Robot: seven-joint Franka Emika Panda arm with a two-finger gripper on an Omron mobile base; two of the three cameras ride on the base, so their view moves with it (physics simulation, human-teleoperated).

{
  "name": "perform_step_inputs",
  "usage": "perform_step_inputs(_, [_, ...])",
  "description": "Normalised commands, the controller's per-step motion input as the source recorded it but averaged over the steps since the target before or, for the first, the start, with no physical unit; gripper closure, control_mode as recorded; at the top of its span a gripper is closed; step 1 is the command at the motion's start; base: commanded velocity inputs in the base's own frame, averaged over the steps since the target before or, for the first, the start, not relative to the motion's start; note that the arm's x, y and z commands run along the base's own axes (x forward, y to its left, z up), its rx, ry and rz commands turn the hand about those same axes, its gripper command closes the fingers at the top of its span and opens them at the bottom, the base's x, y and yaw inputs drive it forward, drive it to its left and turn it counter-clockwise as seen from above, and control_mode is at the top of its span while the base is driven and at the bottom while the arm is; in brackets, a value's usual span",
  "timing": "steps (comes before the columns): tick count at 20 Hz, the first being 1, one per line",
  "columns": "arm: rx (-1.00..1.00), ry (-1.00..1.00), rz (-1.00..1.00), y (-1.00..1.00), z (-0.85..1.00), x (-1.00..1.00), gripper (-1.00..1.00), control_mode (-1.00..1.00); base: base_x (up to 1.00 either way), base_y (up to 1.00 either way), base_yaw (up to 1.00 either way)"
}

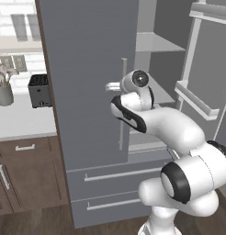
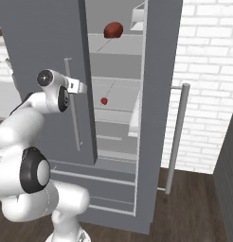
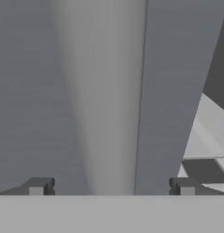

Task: Take the strawberry from the fridge and place it on top of the pancake, located on the dining counter.

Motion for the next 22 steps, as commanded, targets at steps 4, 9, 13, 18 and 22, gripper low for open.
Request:
perform_step_inputs(4, [0.0,-0.01,0.0,0.0,-0.22,0.54,-1.0,-1.0,0.0,0.0,0.0])
perform_step_inputs(9, [0.0,0.0,0.0,0.11,-0.13,0.51,1.0,-1.0,0.0,0.0,0.0])
perform_step_inputs(13, [0.0,0.0,0.0,0.3,0.0,0.51,1.0,-1.0,0.0,0.0,0.0])
perform_step_inputs(18, [0.0,0.0,0.04,0.58,0.0,0.04,1.0,-1.0,0.0,0.0,0.0])
perform_step_inputs(22, [0.0,0.02,0.1,0.71,0.04,-0.7,1.0,-1.0,0.0,0.0,0.0])
